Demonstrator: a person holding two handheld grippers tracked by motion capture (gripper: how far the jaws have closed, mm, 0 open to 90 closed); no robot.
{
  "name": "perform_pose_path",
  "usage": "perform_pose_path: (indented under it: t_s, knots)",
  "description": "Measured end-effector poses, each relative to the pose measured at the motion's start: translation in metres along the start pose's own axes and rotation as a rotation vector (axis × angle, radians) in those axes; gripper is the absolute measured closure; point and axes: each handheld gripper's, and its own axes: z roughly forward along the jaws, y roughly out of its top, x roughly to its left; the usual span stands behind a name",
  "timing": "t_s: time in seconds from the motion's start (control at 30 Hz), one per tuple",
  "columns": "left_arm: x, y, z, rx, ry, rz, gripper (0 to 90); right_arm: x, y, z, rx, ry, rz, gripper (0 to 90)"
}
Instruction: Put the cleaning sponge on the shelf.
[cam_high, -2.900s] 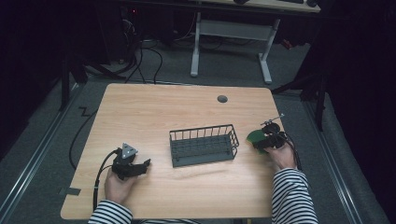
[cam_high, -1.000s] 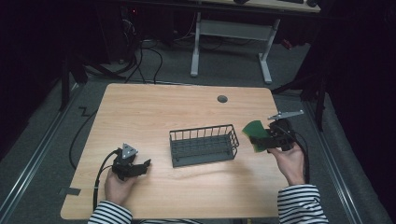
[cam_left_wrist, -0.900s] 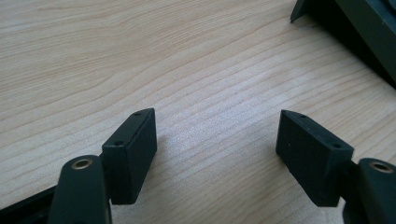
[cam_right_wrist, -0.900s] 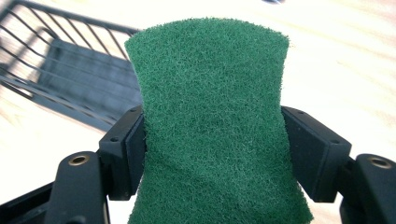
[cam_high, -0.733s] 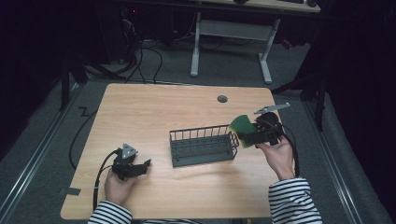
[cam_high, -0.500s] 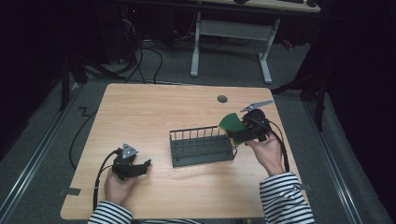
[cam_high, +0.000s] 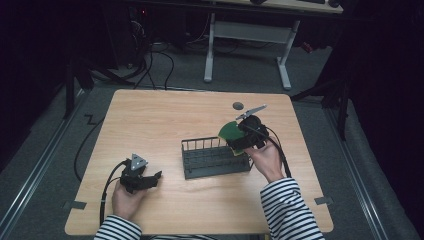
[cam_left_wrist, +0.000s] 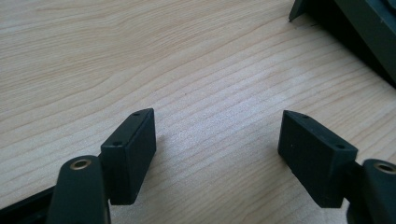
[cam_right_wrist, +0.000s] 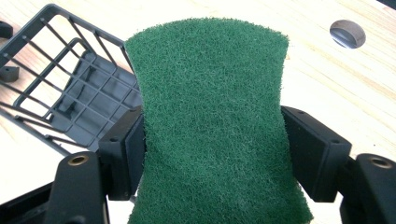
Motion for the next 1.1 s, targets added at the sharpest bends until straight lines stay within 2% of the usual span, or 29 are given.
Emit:
perform_pose_path:
  t_s: [0.07, 0.4, 0.53, 0.57, 0.63, 0.8, 0.93, 1.1]
  knots:
    - [0.000, 0.000, 0.000, 0.000, 0.000, 0.000, 28.3, 0.000, 0.001, 0.004, 0.000, -0.002, -0.010, 28.7]
    - [0.000, 0.000, 0.000, 0.000, 0.000, 0.000, 28.5, 0.002, 0.000, 0.018, 0.020, -0.020, 0.004, 28.5]
    - [0.000, 0.000, 0.000, 0.000, -0.001, 0.001, 28.6, 0.003, 0.000, 0.022, 0.032, -0.022, -0.006, 28.5]
    - [0.000, 0.000, 0.000, 0.000, -0.001, 0.001, 28.6, 0.006, -0.001, 0.025, 0.048, -0.036, -0.023, 28.5]
    - [0.000, 0.000, 0.000, 0.000, -0.001, 0.001, 28.6, 0.008, -0.001, 0.026, 0.056, -0.050, -0.034, 28.5]
    - [0.000, 0.000, 0.000, 0.001, -0.001, 0.002, 28.7, 0.009, -0.004, 0.030, 0.066, -0.047, -0.038, 29.3]
    - [0.000, 0.000, 0.000, 0.001, -0.001, 0.002, 28.7, 0.012, -0.008, 0.032, 0.057, -0.060, -0.048, 29.6]
    - [0.000, 0.000, 0.000, 0.000, 0.000, 0.002, 28.7, 0.012, -0.010, 0.031, 0.058, -0.046, -0.039, 29.7]
